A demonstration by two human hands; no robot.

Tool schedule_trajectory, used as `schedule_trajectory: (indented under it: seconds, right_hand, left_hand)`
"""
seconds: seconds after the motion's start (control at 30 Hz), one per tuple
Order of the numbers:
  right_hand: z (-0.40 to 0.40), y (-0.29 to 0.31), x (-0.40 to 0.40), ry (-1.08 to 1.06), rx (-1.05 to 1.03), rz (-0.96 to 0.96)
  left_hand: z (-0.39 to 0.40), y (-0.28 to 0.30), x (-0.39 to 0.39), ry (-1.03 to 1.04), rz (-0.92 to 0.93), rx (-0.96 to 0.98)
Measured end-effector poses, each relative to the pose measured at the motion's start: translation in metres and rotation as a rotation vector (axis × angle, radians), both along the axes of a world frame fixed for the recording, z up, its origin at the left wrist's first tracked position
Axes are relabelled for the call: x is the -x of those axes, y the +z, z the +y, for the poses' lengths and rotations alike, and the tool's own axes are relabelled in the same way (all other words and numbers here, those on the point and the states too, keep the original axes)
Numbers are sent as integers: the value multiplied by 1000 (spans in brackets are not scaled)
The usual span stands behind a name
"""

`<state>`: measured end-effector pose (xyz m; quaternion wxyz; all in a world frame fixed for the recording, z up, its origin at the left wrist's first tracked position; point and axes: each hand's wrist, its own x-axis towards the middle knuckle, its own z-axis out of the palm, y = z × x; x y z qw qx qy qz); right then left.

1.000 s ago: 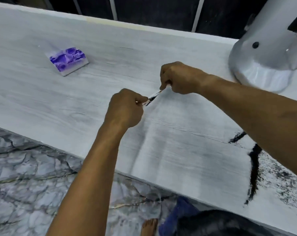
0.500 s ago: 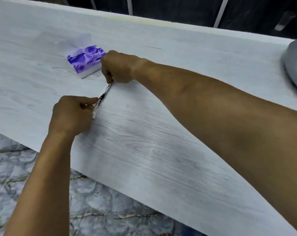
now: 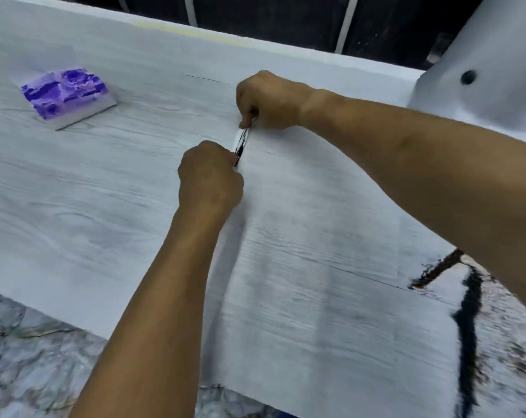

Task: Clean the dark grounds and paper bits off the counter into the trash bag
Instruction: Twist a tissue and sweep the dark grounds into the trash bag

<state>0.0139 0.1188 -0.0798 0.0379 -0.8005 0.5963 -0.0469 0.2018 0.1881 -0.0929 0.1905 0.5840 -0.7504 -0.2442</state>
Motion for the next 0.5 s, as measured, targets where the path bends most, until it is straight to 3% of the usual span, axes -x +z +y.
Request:
schedule_trajectory:
  seconds: [0.2, 0.5]
  right_hand:
    - [21, 5, 74, -159, 23, 17]
    - [73, -2, 123, -361, 42, -73]
  left_hand:
    - [-18, -4, 76, -81, -33, -17]
    - [7, -5, 118, -234, -59, 41]
